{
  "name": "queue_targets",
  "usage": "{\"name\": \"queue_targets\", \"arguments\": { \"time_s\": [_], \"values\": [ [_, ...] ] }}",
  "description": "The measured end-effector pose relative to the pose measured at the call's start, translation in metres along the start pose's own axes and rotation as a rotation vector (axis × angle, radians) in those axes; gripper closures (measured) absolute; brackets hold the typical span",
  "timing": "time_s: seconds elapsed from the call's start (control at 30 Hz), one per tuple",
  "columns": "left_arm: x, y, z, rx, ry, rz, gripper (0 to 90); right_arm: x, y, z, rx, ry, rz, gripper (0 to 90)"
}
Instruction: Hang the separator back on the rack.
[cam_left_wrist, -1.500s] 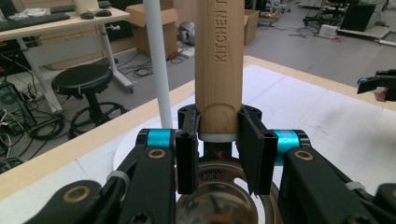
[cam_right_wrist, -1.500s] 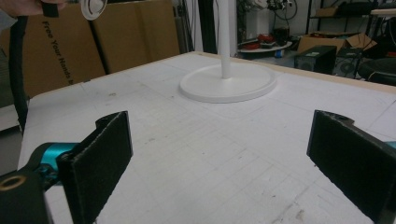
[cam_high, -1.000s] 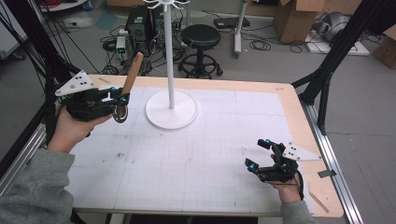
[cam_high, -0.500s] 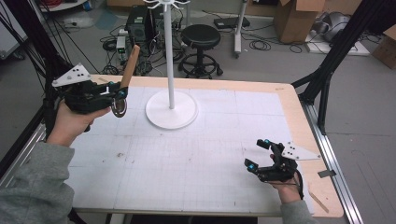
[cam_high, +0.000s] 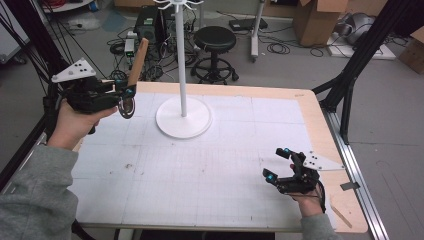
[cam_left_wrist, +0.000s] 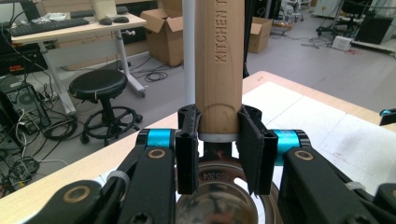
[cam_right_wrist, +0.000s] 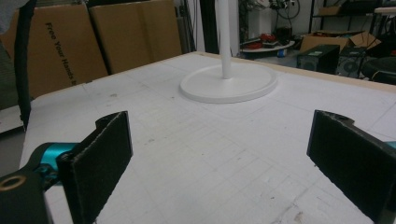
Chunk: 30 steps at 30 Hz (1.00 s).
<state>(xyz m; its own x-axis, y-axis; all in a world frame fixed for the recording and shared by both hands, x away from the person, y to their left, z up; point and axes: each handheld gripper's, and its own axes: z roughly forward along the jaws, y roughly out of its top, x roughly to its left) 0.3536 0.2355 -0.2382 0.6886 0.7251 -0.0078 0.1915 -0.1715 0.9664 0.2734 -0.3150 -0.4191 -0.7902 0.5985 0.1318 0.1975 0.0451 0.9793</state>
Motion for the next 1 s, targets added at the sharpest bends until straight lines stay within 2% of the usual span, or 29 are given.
{"name": "queue_targets", "arguments": {
  "time_s": [0.4,0.6,0.63,0.73,0.83,0.9,1.0],
  "values": [
    [-0.003,0.010,0.007,-0.024,-0.022,0.011,69.4,-0.001,0.000,-0.001,-0.006,0.007,0.008,5.7],
    [0.004,0.011,0.010,-0.037,-0.014,-0.009,69.4,0.000,0.000,0.000,-0.006,0.004,0.007,5.7],
    [0.006,0.011,0.011,-0.033,-0.009,-0.002,69.4,0.001,0.001,0.000,-0.008,0.004,0.007,5.7],
    [0.010,0.012,0.014,-0.038,0.006,-0.017,69.4,-0.001,0.000,0.001,-0.008,0.002,0.006,5.7],
    [0.013,0.014,0.017,-0.043,-0.007,-0.031,69.4,-0.001,0.000,0.000,-0.010,-0.004,0.010,5.7],
    [0.014,0.016,0.019,-0.055,-0.038,-0.045,69.4,-0.001,0.001,0.000,-0.013,-0.003,0.016,5.7],
    [0.012,0.022,0.023,-0.061,-0.042,-0.039,69.4,-0.002,0.001,0.001,-0.014,0.003,0.009,5.7]
  ]
}}
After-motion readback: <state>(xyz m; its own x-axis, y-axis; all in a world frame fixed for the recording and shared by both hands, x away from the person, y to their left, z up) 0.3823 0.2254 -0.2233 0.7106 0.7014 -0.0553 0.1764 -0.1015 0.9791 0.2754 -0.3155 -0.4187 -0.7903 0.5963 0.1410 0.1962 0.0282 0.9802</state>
